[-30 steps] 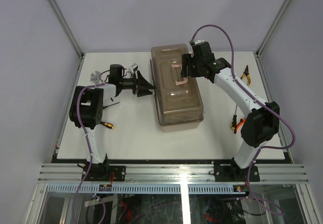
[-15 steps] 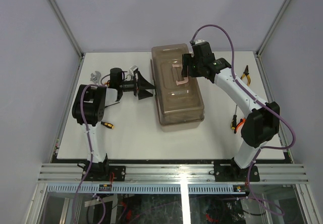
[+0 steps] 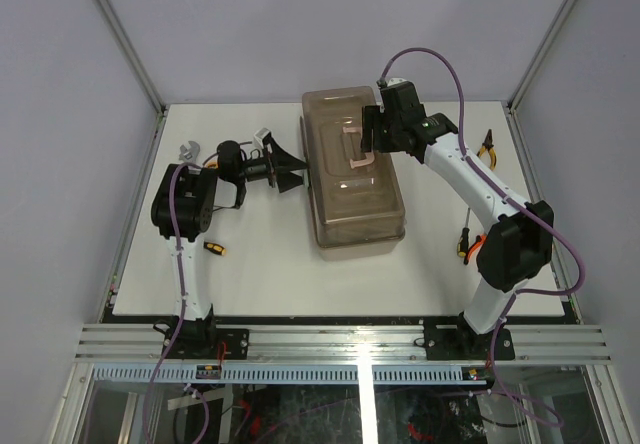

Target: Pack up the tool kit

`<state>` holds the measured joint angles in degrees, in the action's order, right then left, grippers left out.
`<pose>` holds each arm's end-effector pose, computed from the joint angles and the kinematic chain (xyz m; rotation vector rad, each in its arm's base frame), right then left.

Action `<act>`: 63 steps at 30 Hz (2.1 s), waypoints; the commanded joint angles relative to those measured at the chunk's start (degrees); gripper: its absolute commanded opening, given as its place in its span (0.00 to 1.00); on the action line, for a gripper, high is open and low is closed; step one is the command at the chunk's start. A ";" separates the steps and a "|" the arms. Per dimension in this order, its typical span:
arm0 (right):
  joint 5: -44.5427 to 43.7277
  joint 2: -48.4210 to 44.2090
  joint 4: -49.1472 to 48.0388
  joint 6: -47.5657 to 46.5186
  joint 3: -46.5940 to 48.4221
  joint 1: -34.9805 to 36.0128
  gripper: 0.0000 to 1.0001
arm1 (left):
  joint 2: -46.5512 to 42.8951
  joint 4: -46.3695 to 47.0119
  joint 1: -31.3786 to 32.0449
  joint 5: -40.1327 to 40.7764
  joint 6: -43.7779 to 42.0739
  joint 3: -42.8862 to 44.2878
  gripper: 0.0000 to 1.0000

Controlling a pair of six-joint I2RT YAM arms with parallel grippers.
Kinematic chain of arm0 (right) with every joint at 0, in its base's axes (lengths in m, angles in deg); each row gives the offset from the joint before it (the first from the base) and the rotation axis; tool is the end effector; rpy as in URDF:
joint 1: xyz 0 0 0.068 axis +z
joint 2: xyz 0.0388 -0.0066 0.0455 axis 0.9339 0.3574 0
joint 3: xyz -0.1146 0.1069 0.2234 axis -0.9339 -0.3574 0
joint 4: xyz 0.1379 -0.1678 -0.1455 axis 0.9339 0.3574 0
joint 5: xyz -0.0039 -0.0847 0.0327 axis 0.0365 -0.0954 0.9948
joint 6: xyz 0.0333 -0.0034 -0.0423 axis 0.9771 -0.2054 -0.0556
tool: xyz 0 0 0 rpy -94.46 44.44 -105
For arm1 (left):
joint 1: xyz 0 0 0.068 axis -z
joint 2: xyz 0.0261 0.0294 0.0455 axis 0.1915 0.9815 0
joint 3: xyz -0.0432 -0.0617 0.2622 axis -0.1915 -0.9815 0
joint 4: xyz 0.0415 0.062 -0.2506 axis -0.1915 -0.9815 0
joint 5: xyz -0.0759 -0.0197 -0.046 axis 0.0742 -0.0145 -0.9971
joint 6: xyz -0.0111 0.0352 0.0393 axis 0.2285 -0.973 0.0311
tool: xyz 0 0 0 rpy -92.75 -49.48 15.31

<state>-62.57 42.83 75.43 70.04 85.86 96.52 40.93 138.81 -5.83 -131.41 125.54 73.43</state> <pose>0.3604 0.1834 0.3395 -0.1011 2.2544 0.3373 0.4114 -0.0701 0.1291 -0.2536 2.0540 -1.9623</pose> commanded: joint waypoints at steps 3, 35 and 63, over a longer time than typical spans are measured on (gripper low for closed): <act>9.04 6.38 13.23 1.06 -3.48 4.27 0.62 | 0.45 5.98 4.45 5.39 2.56 1.01 0.61; 9.03 5.46 11.91 1.46 -4.96 4.89 0.62 | -5.37 -22.89 5.54 6.24 -15.42 1.58 0.00; 9.12 5.56 11.64 1.48 -5.31 4.95 0.62 | -11.56 -41.54 5.66 8.75 -22.77 2.14 0.00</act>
<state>-63.00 42.64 75.01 70.39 85.43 96.54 29.79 99.22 -5.17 -124.20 102.64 76.93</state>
